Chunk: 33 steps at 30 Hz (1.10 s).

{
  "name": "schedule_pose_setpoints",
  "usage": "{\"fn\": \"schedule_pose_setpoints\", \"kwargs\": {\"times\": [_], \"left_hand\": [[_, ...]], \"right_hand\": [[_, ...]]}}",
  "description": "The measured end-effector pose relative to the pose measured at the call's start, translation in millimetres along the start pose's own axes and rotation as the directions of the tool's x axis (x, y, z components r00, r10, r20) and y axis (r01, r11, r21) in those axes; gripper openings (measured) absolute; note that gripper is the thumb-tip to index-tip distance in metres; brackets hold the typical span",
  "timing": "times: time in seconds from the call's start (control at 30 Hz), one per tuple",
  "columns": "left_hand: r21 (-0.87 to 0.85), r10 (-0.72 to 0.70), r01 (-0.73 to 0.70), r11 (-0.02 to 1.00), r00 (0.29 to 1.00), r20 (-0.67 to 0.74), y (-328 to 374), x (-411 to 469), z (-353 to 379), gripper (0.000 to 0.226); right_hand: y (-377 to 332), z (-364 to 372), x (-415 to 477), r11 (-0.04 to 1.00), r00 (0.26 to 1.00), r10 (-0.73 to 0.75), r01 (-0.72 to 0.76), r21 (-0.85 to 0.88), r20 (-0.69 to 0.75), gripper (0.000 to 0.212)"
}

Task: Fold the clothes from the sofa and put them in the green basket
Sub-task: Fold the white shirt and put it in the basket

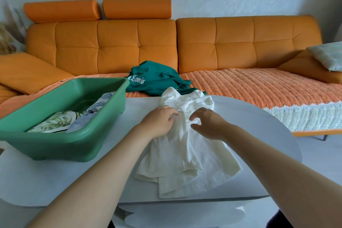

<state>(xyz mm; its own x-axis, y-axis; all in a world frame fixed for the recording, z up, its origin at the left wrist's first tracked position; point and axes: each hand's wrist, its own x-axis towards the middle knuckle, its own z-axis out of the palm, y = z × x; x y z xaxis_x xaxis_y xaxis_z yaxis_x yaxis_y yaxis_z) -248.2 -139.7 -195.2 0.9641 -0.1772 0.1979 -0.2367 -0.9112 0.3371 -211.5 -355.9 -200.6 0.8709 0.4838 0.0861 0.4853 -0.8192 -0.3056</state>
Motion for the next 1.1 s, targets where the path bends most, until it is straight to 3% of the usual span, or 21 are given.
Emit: {"fn": "schedule_pose_setpoints", "kwargs": {"times": [0.1,0.17,0.27,0.37,0.47,0.6,0.7,0.77,0.83,0.87,0.93,1.03,1.1], "left_hand": [[0.186,0.046,-0.051,0.981,0.998,0.032,-4.7,24.1,14.4,0.042],[0.267,-0.018,-0.014,0.964,0.993,0.118,-8.0,36.7,22.4,0.056],[0.296,-0.08,0.008,0.955,0.969,0.233,-14.2,47.5,29.1,0.075],[0.301,-0.104,0.034,0.953,0.97,0.221,-14.9,50.1,28.4,0.07],[0.263,-0.159,0.102,0.959,0.965,0.207,-10.2,49.9,18.2,0.052],[0.26,-0.128,0.069,0.963,0.968,0.218,-6.7,44.1,-2.8,0.024],[0.238,-0.036,0.002,0.971,0.99,0.14,-7.8,35.6,1.5,0.017],[0.258,0.053,-0.073,0.963,0.995,0.083,-9.4,32.2,11.6,0.023],[0.289,0.065,-0.102,0.952,0.989,0.133,-11.2,32.7,21.2,0.042],[0.283,0.035,-0.086,0.955,0.983,0.182,-11.8,32.7,25.3,0.049],[0.264,-0.033,-0.036,0.964,0.967,0.252,-12.0,32.2,34.2,0.055],[0.255,-0.068,-0.003,0.967,0.961,0.266,-11.7,33.9,41.3,0.059],[0.25,-0.074,0.001,0.968,0.957,0.282,-10.2,36.0,40.9,0.061]], "right_hand": [[16.7,6.4,15.4,0.992,0.997,0.063,-0.056,-0.116,0.054,0.053],[23.7,10.2,24.3,0.986,0.989,0.095,-0.077,-0.151,0.111,0.069],[30.7,13.7,33.4,0.988,0.969,0.128,-0.107,-0.11,0.21,0.08],[33.2,11.1,35.9,0.987,0.951,0.155,-0.139,-0.076,0.267,0.082],[29.4,5.7,36.6,0.992,0.964,0.113,-0.098,-0.077,0.241,0.065],[26.7,-3.3,31.2,0.979,0.98,0.064,-0.098,0.18,0.186,0.025],[34.2,-4.3,26.6,0.985,0.987,0.162,-0.163,0.054,0.006,0.02],[40.4,-1.0,25.7,0.95,0.958,0.28,-0.285,-0.127,-0.057,0.032],[42.9,3.8,26.9,0.868,0.893,0.45,-0.444,-0.223,-0.028,0.066],[42.0,6.2,27.9,0.835,0.862,0.507,-0.494,-0.242,-0.008,0.073],[40.1,10.6,31.4,0.826,0.843,0.536,-0.517,-0.225,0.032,0.066],[36.9,10.9,37.6,0.867,0.865,0.498,-0.495,-0.061,0.058,0.033],[33.5,8.6,40.4,0.875,0.877,0.477,-0.48,0.055,0.056,0.025]]}}
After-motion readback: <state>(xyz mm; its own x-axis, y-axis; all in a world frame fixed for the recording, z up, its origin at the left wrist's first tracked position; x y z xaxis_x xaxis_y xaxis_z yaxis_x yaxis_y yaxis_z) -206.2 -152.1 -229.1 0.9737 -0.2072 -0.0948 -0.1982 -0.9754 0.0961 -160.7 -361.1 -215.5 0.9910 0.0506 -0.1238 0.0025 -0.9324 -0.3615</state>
